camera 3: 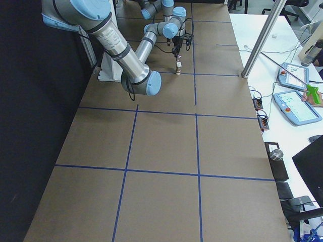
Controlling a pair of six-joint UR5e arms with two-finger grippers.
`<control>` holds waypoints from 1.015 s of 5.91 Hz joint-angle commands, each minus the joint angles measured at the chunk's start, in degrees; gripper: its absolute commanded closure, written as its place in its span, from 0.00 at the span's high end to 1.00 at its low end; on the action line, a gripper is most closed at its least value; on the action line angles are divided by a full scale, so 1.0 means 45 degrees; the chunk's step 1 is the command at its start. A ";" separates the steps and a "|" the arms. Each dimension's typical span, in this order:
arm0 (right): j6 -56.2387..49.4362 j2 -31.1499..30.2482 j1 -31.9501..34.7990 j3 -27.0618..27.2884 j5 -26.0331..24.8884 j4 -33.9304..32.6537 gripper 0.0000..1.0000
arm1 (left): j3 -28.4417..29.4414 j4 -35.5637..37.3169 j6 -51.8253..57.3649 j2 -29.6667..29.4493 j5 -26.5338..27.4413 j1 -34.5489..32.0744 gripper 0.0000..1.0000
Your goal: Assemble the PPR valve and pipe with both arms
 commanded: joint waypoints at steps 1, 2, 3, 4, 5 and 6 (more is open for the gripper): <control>-0.0183 0.0001 0.0115 -0.0159 -0.0005 0.0052 0.00 | 0.0000 0.0000 0.0000 -0.0033 0.0005 0.0000 0.92; -0.0165 0.0001 0.0115 -0.0295 -0.0005 0.0188 0.00 | 0.0000 0.0000 -0.0019 -0.0052 0.0005 0.0000 0.92; -0.0203 0.0001 0.0115 -0.0431 0.0015 0.0209 0.00 | -0.0019 0.0000 -0.0020 -0.0072 0.0005 0.0000 0.92; -0.0203 -0.0019 0.0115 -0.0433 0.0034 0.0209 0.00 | -0.0020 0.0019 -0.0058 -0.0091 0.0005 0.0019 0.93; -0.0203 -0.0038 0.0115 -0.0433 0.0034 0.0209 0.00 | -0.0020 0.0019 -0.0059 -0.0091 0.0005 0.0000 0.93; -0.0377 -0.0058 0.0115 -0.0433 0.0034 0.0228 0.03 | -0.0020 0.0019 -0.0059 -0.0091 0.0005 0.0000 0.93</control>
